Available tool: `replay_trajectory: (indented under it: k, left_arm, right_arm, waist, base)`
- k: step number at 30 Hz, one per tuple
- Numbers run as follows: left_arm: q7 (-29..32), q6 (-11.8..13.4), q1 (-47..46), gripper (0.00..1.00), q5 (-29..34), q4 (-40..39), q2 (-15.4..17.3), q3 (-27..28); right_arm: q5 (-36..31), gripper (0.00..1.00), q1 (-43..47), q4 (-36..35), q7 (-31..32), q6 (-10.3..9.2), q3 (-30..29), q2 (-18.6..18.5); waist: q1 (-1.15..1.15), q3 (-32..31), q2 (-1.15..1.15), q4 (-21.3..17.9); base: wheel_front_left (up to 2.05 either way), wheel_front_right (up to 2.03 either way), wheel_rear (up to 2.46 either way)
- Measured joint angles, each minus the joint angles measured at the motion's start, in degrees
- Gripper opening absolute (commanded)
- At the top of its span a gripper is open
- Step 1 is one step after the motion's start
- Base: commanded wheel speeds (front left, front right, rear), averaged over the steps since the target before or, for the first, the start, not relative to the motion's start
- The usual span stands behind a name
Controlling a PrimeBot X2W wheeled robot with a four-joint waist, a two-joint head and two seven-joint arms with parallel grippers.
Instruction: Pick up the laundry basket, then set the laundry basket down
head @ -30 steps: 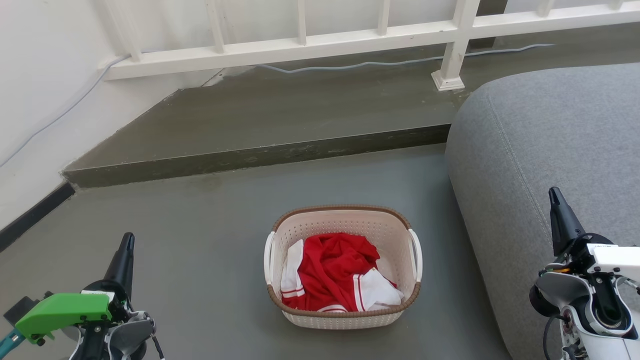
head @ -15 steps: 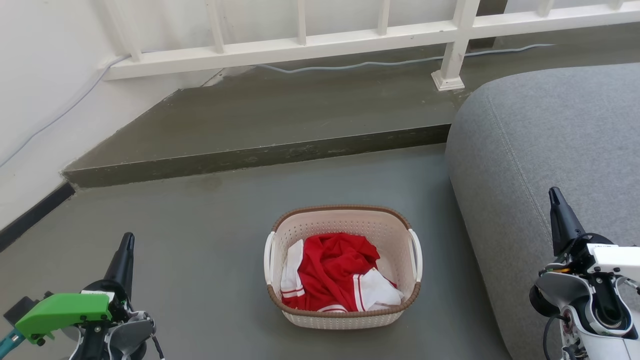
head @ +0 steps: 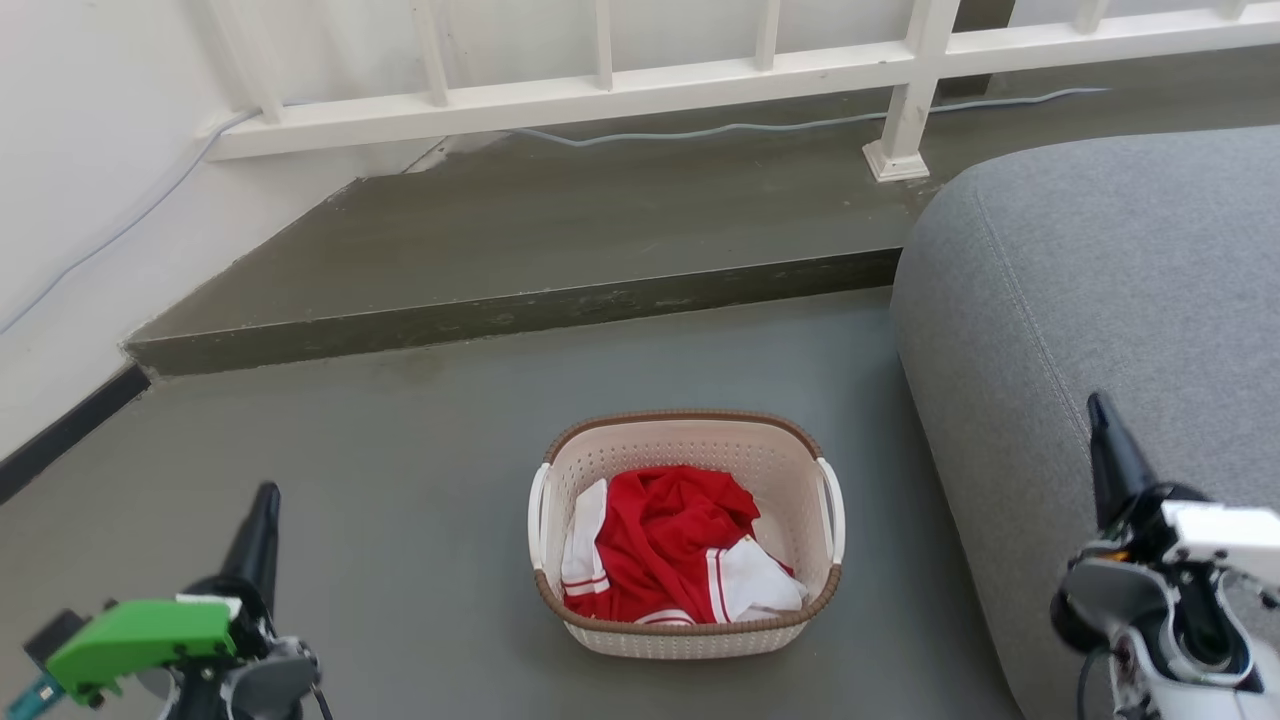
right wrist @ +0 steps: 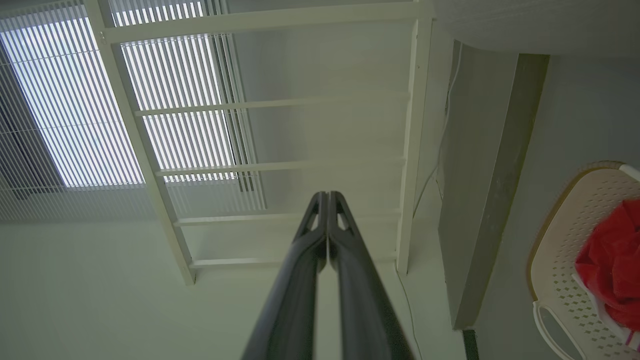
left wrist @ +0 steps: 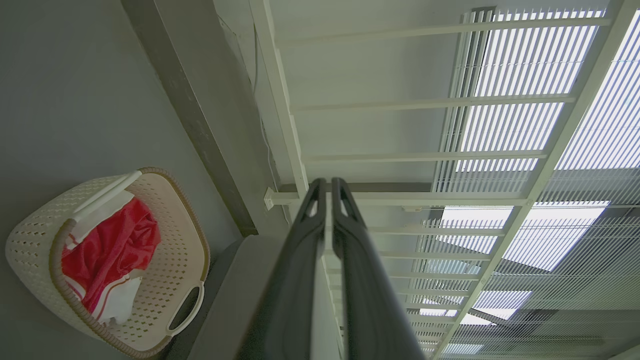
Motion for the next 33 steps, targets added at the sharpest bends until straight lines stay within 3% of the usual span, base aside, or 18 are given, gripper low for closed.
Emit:
replay_trajectory:
  k: [6, 23, 33]
  left_arm:
    - [0.0, 0.0, 2.3, 1.0, 0.0, 3.0, -1.4, -0.4]
    - [-2.9, 0.0, 2.2, 1.0, 1.6, 0.9, -1.4, -2.2]
    - [-5.6, 0.0, 1.9, 1.0, 6.1, -0.8, -0.9, -4.4]
  right_arm:
    - [0.0, 1.0, 3.2, 2.6, 0.0, -0.08, 0.3, 1.5]
    - [0.8, 1.0, 3.0, 0.0, -1.7, -0.08, 1.8, 1.4]
    - [-3.6, 1.0, 2.7, -2.8, -3.7, -0.08, 4.5, -0.1]
  waist:
    - [0.0, 0.0, 0.0, 0.0]
    - [0.0, 0.1, 0.0, 0.1]
    - [0.0, 0.3, 0.0, 0.2]
  base:
    - [0.0, 0.0, 0.0]
    - [0.0, 0.0, 0.0]
    - [0.0, 0.0, 0.0]
